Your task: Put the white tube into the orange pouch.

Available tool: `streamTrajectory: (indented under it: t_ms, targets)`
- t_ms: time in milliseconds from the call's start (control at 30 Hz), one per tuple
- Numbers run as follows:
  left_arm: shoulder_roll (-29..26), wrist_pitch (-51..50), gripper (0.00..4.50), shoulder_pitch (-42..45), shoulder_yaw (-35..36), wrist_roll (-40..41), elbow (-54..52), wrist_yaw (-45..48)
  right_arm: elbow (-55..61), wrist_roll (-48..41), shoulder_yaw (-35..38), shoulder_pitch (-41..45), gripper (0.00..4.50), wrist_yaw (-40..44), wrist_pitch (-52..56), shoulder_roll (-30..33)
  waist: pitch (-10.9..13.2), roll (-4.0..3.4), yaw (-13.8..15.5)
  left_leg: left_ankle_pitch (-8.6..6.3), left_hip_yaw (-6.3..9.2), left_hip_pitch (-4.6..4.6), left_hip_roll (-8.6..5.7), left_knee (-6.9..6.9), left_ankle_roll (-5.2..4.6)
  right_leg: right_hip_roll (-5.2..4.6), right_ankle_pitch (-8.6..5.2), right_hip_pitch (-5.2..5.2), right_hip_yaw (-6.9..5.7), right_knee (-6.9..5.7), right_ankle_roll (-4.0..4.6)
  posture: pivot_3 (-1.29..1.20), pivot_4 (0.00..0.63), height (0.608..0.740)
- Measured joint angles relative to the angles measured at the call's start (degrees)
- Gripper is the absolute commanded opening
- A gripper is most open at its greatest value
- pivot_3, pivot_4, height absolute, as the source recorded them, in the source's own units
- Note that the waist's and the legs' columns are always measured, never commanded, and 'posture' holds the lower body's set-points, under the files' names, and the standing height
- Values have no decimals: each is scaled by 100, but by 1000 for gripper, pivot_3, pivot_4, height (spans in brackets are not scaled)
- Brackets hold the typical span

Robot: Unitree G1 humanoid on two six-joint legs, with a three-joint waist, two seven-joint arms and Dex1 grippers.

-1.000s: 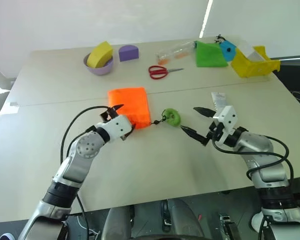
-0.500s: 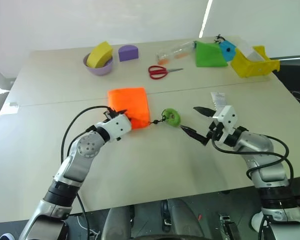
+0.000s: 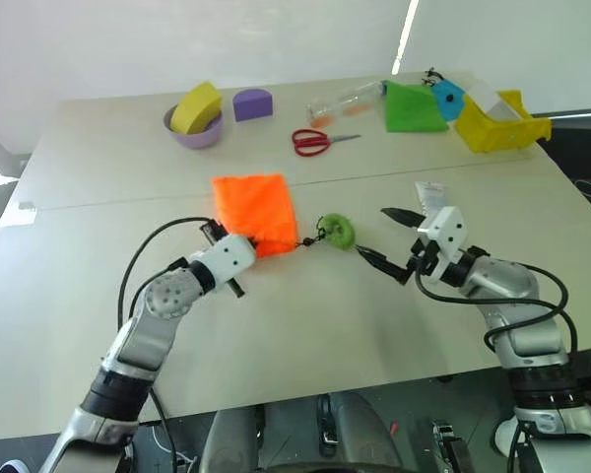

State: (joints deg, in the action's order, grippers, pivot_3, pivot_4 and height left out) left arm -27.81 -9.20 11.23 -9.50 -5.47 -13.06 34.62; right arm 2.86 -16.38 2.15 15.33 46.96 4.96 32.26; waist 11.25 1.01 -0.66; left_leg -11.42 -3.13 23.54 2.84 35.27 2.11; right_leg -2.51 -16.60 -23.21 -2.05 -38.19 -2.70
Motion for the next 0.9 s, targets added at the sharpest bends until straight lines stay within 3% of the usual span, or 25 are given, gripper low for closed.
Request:
streamTrajectory:
  t_ms: [400, 600, 900]
  targets:
    - [-438, -700, 19, -366, 234, 226, -979, 271, -100, 63, -41, 1, 4500, 10, -167, -4, 0, 1, -1, -1, -3, -3, 1, 4, -4, 3, 7, 2, 9, 2, 0, 0, 150, 740]
    - [-365, -1176, 19, -297, 239, 481, -1350, 270, -209, 138, -87, 16, 4500, 13, -241, -5, -1, 1, 6, -1, -3, -3, -1, 12, -4, 0, 9, 5, 9, 2, -3, 0, 150, 740]
    - [-279, -742, 19, -148, 214, 111, -733, -97, -551, 401, -109, 211, 4500, -368, -250, -25, -1, 1, 3, -1, -5, -4, -2, 13, -4, 0, 10, 4, 12, 0, -4, 0, 150, 740]
